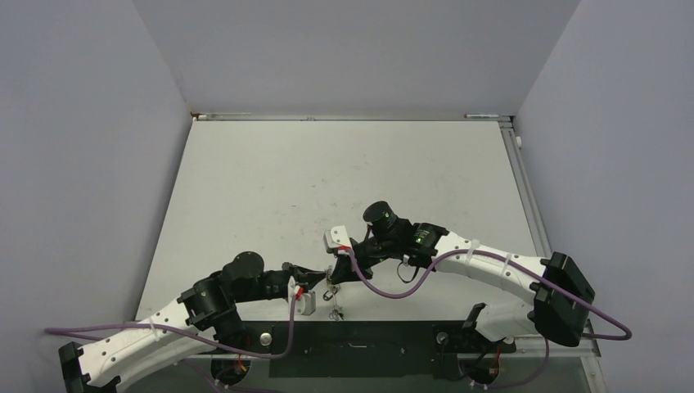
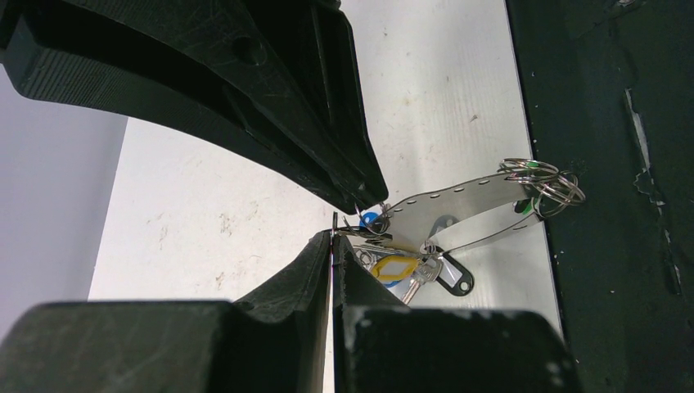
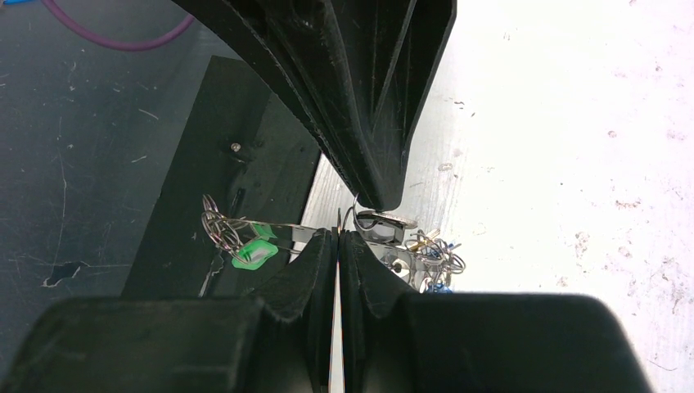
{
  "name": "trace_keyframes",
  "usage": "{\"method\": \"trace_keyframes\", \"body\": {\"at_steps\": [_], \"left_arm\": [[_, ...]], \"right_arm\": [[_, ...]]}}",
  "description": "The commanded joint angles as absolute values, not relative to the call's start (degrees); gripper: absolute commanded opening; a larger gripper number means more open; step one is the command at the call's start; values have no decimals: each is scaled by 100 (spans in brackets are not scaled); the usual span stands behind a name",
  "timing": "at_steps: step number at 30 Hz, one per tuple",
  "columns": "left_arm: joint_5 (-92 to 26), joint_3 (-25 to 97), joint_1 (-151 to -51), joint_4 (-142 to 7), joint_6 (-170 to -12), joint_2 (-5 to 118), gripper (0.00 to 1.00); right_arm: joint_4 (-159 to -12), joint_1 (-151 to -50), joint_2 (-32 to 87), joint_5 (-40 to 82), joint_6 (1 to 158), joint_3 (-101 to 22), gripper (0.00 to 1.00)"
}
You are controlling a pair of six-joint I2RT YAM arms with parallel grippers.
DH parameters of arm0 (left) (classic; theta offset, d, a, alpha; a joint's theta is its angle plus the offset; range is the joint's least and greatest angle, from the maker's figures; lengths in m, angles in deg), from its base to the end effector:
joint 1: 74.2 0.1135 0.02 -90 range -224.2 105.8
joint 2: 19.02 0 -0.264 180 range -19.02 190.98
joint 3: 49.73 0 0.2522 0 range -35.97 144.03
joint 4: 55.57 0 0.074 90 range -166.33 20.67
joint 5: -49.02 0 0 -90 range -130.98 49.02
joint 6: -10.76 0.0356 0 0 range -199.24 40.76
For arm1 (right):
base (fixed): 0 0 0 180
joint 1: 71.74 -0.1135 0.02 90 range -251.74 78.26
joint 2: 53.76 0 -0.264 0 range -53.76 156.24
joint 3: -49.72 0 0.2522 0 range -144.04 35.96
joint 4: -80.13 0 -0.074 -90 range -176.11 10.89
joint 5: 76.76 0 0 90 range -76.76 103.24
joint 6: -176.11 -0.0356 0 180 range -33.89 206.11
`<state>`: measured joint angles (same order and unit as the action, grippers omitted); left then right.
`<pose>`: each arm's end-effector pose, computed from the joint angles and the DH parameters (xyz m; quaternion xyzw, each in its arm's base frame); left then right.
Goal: Put the keys on the keyring
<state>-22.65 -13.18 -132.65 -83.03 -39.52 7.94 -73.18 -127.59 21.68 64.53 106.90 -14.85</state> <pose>0.0616 -0.1217 0.2421 0.6645 0.4518 -0.2216 0.5525 0.1329 0.2453 0.2628 -0.6515 0.5159 0.4902 0.2629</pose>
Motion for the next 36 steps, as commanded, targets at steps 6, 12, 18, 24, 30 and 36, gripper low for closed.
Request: {"method": "trace_keyframes", "body": {"at_steps": [6, 12, 18, 24, 30, 36], "left_arm": [[-1947, -1360, -13290, -8247, -3735, 733, 0], [-1914, -1365, -13313, -8281, -3694, 717, 0], [-1897, -1391, -13332, -8311, -3599, 665, 0], [-1887, -1409, -13343, -8318, -3580, 654, 0], [-1916, -1400, -13345, -8297, -3612, 670, 0], [-1979, -1421, -13348, -8214, -3687, 707, 0]], "right_arm": [[-7605, -12762, 2158, 6730, 10764, -1810, 5], [-7593, -12759, 2173, 6708, 10773, -1799, 5], [-7559, -12758, 2109, 6655, 10773, -1810, 5], [-7571, -12764, 1977, 6581, 10751, -1783, 5], [-7567, -12757, 1998, 6555, 10751, -1783, 5], [-7811, -12747, 1774, 6382, 10653, -1652, 5]]}}
